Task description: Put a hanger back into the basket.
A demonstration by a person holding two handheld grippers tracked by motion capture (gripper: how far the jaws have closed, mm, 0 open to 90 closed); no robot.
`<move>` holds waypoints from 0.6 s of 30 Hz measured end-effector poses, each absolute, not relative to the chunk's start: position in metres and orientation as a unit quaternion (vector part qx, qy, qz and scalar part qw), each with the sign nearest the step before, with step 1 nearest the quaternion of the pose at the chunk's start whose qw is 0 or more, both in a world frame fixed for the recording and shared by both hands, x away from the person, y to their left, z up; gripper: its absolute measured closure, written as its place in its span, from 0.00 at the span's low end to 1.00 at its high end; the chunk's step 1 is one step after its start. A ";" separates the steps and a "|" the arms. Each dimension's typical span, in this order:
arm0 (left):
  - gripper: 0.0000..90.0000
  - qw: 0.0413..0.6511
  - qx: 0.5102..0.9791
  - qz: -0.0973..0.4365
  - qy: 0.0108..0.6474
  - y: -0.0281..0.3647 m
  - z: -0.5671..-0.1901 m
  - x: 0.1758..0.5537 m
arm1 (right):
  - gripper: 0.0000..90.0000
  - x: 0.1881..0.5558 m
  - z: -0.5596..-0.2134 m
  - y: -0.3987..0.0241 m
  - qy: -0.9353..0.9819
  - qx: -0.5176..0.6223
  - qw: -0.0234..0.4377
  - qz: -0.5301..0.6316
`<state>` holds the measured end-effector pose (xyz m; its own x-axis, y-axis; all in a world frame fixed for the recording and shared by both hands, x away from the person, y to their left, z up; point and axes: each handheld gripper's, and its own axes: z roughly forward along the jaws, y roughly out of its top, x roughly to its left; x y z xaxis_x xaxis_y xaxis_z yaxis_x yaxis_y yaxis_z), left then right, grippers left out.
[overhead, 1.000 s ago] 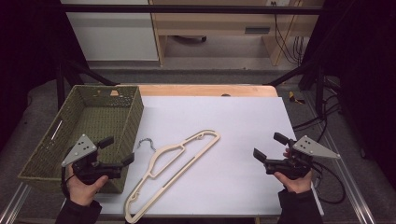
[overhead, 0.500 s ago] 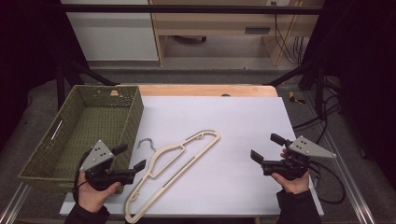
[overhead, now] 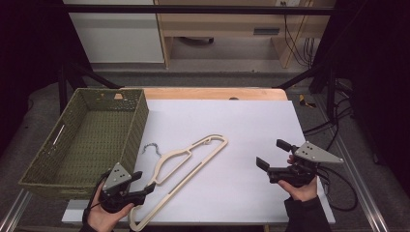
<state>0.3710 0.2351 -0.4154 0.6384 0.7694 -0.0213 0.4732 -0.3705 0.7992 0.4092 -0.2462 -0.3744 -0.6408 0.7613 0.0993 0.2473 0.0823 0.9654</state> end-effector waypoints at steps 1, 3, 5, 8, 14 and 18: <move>0.46 0.402 0.808 0.179 0.391 0.234 -0.418 0.371 | 0.04 0.409 -0.375 -0.246 0.701 0.359 0.224 0.573; 0.48 0.393 0.810 0.193 0.390 0.232 -0.422 0.369 | 0.04 0.410 -0.375 -0.245 0.702 0.361 0.222 0.572; 0.48 0.388 0.813 0.186 0.391 0.229 -0.425 0.370 | 0.04 0.410 -0.376 -0.244 0.703 0.359 0.222 0.572; 0.49 0.371 0.821 0.181 0.394 0.225 -0.434 0.373 | 0.04 0.410 -0.376 -0.244 0.704 0.360 0.223 0.570; 0.61 0.335 0.821 0.196 0.418 0.221 -0.450 0.378 | 0.04 0.411 -0.378 -0.241 0.708 0.359 0.219 0.567; 0.62 0.314 0.820 0.219 0.424 0.219 -0.454 0.378 | 0.04 0.412 -0.379 -0.240 0.710 0.358 0.219 0.565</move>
<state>0.3781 0.2186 -0.4539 0.5436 0.8341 0.0933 0.5584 -0.4424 0.7017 0.4116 -0.2401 -0.3786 -0.6484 0.7556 0.0933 0.2605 0.1050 0.9597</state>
